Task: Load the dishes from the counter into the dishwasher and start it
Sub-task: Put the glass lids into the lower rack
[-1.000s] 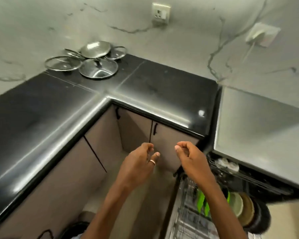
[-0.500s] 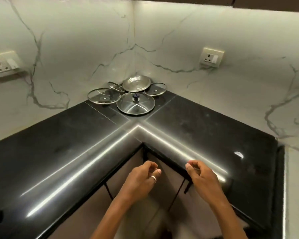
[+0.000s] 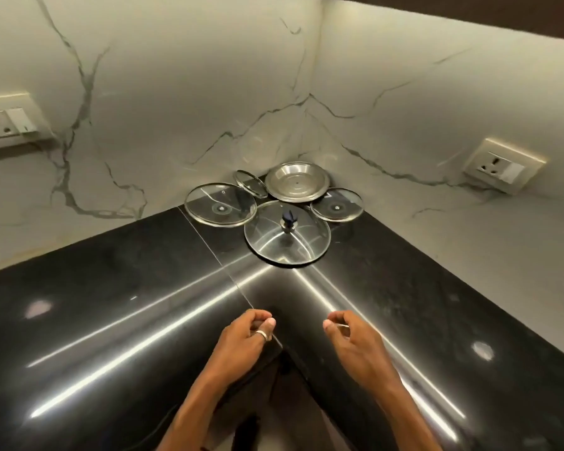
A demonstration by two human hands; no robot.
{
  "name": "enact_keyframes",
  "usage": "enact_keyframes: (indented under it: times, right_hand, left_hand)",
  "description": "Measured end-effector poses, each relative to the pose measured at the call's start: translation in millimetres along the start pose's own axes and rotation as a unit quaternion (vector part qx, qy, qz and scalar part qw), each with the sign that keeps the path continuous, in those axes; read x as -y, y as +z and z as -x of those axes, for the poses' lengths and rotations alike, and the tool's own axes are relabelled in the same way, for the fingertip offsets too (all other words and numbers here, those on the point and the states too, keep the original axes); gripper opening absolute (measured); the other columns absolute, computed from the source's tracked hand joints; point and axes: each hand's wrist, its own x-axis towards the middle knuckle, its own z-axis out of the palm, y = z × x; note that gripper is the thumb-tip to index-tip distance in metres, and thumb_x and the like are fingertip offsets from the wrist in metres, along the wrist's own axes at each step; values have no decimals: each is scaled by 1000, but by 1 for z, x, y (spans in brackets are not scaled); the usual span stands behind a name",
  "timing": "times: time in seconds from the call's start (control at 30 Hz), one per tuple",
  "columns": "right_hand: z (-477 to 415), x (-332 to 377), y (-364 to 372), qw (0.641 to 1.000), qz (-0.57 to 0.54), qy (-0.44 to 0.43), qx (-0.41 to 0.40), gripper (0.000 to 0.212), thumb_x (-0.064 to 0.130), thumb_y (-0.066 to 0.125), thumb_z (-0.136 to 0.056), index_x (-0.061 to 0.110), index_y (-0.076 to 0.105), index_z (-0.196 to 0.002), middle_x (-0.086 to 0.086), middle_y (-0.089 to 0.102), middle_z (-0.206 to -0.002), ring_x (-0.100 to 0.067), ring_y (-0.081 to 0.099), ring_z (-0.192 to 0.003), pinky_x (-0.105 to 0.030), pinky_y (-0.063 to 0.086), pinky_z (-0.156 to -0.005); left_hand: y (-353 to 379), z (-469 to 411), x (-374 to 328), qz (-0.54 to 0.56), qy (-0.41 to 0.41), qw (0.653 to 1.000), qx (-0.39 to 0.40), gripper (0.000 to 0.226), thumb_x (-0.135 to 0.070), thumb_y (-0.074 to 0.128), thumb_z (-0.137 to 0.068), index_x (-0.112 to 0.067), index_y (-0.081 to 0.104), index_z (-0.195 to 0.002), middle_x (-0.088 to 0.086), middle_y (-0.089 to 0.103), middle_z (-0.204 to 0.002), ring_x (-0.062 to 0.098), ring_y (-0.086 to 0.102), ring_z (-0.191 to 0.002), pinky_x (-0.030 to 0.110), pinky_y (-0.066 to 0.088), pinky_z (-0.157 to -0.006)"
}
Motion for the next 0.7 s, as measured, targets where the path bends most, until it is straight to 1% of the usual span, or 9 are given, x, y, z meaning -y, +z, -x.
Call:
enact_keyframes:
  times: [0.03, 0.1, 0.2, 0.33, 0.4, 0.5, 0.57, 0.63, 0.7]
  right_hand:
    - [-17, 5, 5, 1000, 5, 0, 5, 22, 43, 61, -96, 31, 65, -114, 17, 68, -106, 2, 63, -102, -19, 48, -82]
    - [-52, 18, 14, 1000, 14, -1, 10, 25, 43, 61, -96, 30, 65, -117, 16, 68, -110, -2, 63, -106, -21, 49, -84]
    - [-108, 40, 29, 998, 63, -6, 23, 33, 44, 59, -97, 26, 62, -124, 10, 67, -121, -6, 62, -111, -26, 49, -92]
    - [-177, 74, 43, 992, 121, -20, 27, 43, 44, 55, -99, 21, 57, -134, 1, 61, -133, -16, 58, -119, -37, 47, -101]
    - [-204, 86, 51, 989, 143, -37, 24, 44, 40, 55, -100, 17, 54, -137, -4, 58, -137, -21, 55, -125, -36, 44, -102]
    - [-241, 100, 63, 984, 169, -51, 26, 46, 35, 55, -100, 15, 49, -141, -7, 53, -140, -25, 50, -129, -38, 41, -102]
    - [-261, 103, 71, 980, 190, -60, 28, 48, 33, 56, -98, 14, 48, -141, -8, 49, -142, -28, 49, -129, -40, 41, -103]
    - [-279, 102, 79, 971, 223, -76, 32, 44, 32, 57, -96, 11, 49, -133, -11, 48, -139, -33, 50, -125, -42, 44, -101]
    - [-294, 100, 85, 960, 264, -85, 33, 38, 32, 57, -95, 10, 49, -125, -12, 47, -134, -35, 48, -122, -45, 46, -96]
  left_hand:
    - [-8, -20, 3, 36, -22, 999, -11, 10, -35, 61, -100, -32, 65, -108, -8, 74, -106, 4, 71, -93, 34, 58, -88]
    - [-25, -58, 6, 97, -65, 992, -37, 7, -26, 58, -102, -27, 63, -106, -1, 72, -112, 10, 71, -92, 30, 56, -81]
    - [-53, -123, 18, 148, -96, 981, -86, 8, -21, 55, -103, -19, 61, -107, 9, 68, -118, 15, 68, -91, 29, 52, -75]
    - [-86, -198, 18, 233, -139, 954, -130, 37, -31, 59, -101, -8, 52, -130, 8, 64, -115, 18, 65, -97, 40, 57, -87]
    - [-99, -224, 14, 275, -156, 940, -125, 50, -37, 60, -100, -8, 45, -137, 7, 60, -125, 21, 64, -108, 38, 57, -87]
    - [-112, -254, 14, 333, -175, 917, -130, 67, -47, 62, -96, -9, 38, -145, 9, 53, -139, 23, 61, -117, 39, 55, -93]
    - [-117, -268, 14, 373, -178, 900, -137, 72, -50, 63, -95, -10, 37, -148, 8, 50, -142, 25, 59, -122, 42, 54, -99]
    - [-120, -280, 13, 405, -183, 884, -143, 71, -52, 63, -94, -12, 39, -148, 7, 52, -137, 27, 59, -124, 45, 53, -101]
    - [-123, -292, 10, 422, -191, 874, -148, 60, -51, 65, -93, -14, 49, -138, 4, 55, -129, 27, 62, -120, 45, 55, -99]
